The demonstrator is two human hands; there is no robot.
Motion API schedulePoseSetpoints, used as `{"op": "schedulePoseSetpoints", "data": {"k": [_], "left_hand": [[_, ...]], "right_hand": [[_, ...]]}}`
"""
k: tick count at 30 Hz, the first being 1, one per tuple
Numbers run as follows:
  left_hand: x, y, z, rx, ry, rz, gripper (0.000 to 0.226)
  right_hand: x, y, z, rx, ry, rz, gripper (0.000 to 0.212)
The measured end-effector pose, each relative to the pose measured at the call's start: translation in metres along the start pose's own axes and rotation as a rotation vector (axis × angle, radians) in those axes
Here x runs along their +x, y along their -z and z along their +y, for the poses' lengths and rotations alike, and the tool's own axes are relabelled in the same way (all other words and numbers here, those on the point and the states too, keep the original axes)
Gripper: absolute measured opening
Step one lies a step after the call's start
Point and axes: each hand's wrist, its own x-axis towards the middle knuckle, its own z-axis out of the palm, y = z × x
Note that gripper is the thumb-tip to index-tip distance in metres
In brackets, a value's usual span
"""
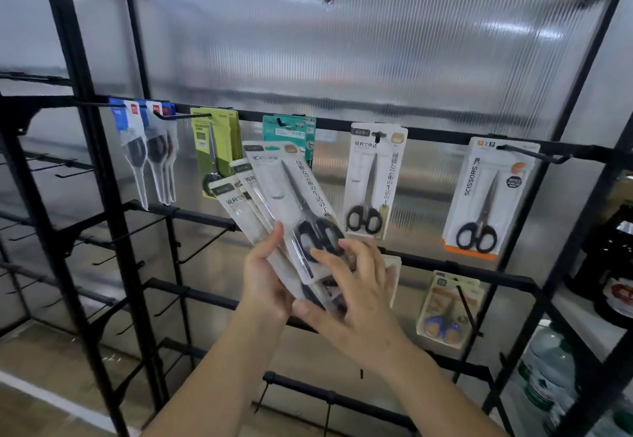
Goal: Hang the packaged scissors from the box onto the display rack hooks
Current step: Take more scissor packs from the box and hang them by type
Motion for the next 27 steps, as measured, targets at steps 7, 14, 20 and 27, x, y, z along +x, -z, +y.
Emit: {"op": "schedulePoseSetpoints", "data": {"k": [7, 14, 20, 27], "left_hand": [[-0.002, 0.003, -0.004, 0.014, -0.014, -0.006, 0.036], [0.001, 0.006, 0.0, 0.082, -0.023, 0.007, 0.06], [-0.002, 0.009, -0.008, 0.218, -0.098, 0.307, 0.054], [-0.011, 0.015, -0.01, 0.241, -0.043, 0.193, 0.047]], "right_hand": [[0.014, -0.004, 0.0, 0.525, -0.117, 0.298, 0.028], [0.023, 0.001, 0.01, 0.747, -0.274, 0.175, 0.064], [0.027, 0.0, 0.019, 0.797, -0.228, 0.231, 0.059], [0.017, 0.003, 0.025, 0.821, -0.154, 0.339, 0.035]]}}
